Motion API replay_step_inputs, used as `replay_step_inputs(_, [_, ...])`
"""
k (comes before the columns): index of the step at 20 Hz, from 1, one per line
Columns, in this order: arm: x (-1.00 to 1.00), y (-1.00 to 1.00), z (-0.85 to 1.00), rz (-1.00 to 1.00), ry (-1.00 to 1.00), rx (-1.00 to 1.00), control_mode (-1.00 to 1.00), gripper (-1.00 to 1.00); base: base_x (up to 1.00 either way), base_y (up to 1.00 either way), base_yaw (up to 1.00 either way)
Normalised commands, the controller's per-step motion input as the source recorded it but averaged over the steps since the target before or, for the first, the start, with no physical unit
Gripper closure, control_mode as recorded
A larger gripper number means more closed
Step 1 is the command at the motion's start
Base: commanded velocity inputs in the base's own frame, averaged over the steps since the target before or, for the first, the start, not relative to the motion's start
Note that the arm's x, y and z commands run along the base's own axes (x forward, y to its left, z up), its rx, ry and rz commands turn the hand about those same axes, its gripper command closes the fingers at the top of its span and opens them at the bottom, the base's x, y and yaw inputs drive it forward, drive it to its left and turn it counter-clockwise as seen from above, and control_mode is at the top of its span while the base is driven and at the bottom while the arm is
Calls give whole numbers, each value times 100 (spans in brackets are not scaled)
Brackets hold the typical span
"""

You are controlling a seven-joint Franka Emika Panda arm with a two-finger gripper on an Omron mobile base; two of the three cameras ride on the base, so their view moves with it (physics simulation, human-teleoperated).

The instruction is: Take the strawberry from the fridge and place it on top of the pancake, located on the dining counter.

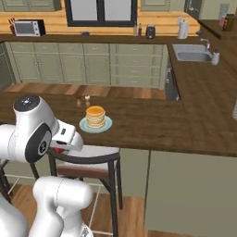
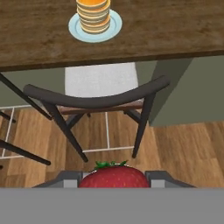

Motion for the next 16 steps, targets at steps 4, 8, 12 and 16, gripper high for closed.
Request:
replay_step_inputs(4, [0, 0, 0, 0, 0, 0, 100, 100, 26, 54, 0])
replay_step_inputs(8, [0, 0, 0, 0, 0, 0, 100, 100, 53, 15, 0])
replay_step_inputs(12, [0, 0, 0, 0, 0, 0, 100, 100, 71, -3, 0])
replay_step_inputs(16, [0, 0, 0, 0, 0, 0, 100, 100, 86, 0, 0])
